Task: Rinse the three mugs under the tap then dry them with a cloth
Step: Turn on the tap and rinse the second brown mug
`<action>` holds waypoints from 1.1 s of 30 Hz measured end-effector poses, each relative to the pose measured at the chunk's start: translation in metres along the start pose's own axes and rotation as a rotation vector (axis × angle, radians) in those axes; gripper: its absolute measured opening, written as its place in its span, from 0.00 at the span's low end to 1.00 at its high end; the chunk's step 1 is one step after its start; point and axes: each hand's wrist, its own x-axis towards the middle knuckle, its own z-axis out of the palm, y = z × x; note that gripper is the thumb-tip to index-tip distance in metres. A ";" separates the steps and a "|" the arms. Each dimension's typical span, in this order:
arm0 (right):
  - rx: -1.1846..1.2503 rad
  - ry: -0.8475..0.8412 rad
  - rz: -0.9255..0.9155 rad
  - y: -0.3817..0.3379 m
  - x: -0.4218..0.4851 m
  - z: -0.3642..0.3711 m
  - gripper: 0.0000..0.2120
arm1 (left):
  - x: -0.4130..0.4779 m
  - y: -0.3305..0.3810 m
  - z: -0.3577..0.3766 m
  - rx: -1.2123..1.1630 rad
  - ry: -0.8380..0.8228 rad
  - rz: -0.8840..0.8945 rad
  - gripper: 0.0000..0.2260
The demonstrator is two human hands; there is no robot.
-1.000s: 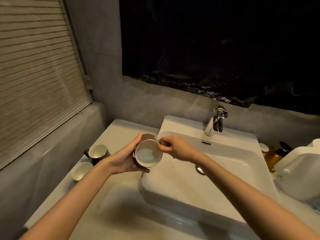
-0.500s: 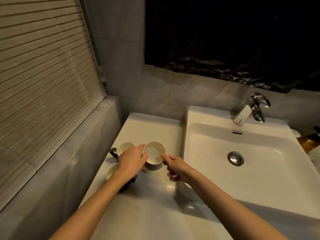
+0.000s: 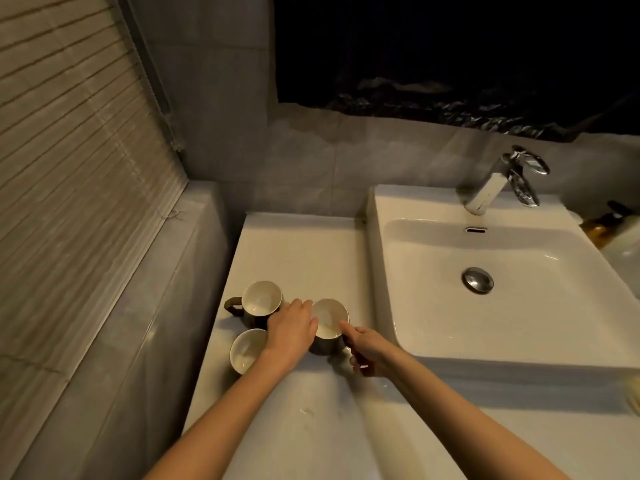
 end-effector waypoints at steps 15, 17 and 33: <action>-0.133 0.079 -0.067 0.008 0.006 0.004 0.22 | -0.005 -0.008 0.006 -0.059 0.045 0.065 0.21; -0.294 0.178 -0.212 0.013 0.003 0.001 0.20 | -0.017 -0.018 0.006 -0.158 0.166 0.067 0.20; -0.561 0.073 -0.837 0.008 -0.014 0.061 0.16 | -0.080 -0.084 0.029 -0.502 -0.012 -0.212 0.48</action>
